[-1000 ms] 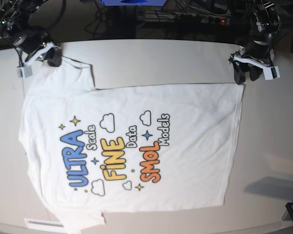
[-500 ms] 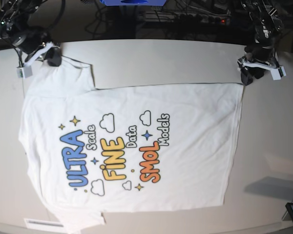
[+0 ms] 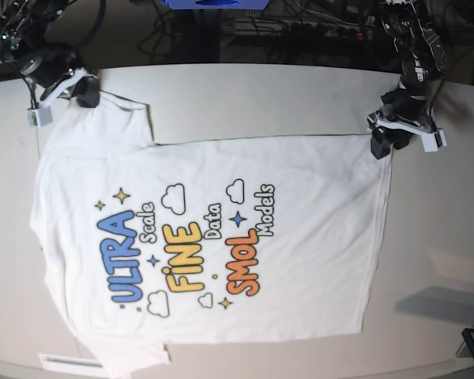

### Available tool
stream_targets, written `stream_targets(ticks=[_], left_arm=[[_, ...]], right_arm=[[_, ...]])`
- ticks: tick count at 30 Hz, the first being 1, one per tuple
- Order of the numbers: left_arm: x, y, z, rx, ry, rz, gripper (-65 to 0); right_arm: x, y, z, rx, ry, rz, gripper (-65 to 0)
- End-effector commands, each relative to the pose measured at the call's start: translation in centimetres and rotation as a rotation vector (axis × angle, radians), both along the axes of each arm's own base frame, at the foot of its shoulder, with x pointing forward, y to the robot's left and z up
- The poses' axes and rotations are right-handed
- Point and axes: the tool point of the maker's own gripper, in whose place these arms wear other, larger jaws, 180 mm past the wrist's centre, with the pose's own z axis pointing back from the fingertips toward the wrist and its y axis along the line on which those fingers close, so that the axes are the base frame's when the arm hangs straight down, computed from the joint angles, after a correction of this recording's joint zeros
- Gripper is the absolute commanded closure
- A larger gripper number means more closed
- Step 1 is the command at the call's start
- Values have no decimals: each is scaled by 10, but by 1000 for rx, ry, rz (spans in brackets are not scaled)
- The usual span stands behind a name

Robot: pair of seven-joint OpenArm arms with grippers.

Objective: Fold the T-shirt properly
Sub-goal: 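Pull both shoulder edges toward the robot, stretching the shirt flat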

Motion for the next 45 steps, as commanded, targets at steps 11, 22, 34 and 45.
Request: stream_targets(ticks=[11, 22, 34, 45], left_arm=[[-3, -4, -4, -7, 26, -9, -348], [-5, -7, -16, -24, 54, -13, 0], [-4, -2, 25, 79, -9, -77, 0], [-7, -18, 63, 141, -76, -142, 0]], right_arm=[[-21, -6, -13, -50, 114, 32, -6], [-17, 15, -15, -28, 110, 97, -6], [5, -5, 30, -169, -34, 121, -6], [15, -12, 48, -234, -83, 147, -6]])
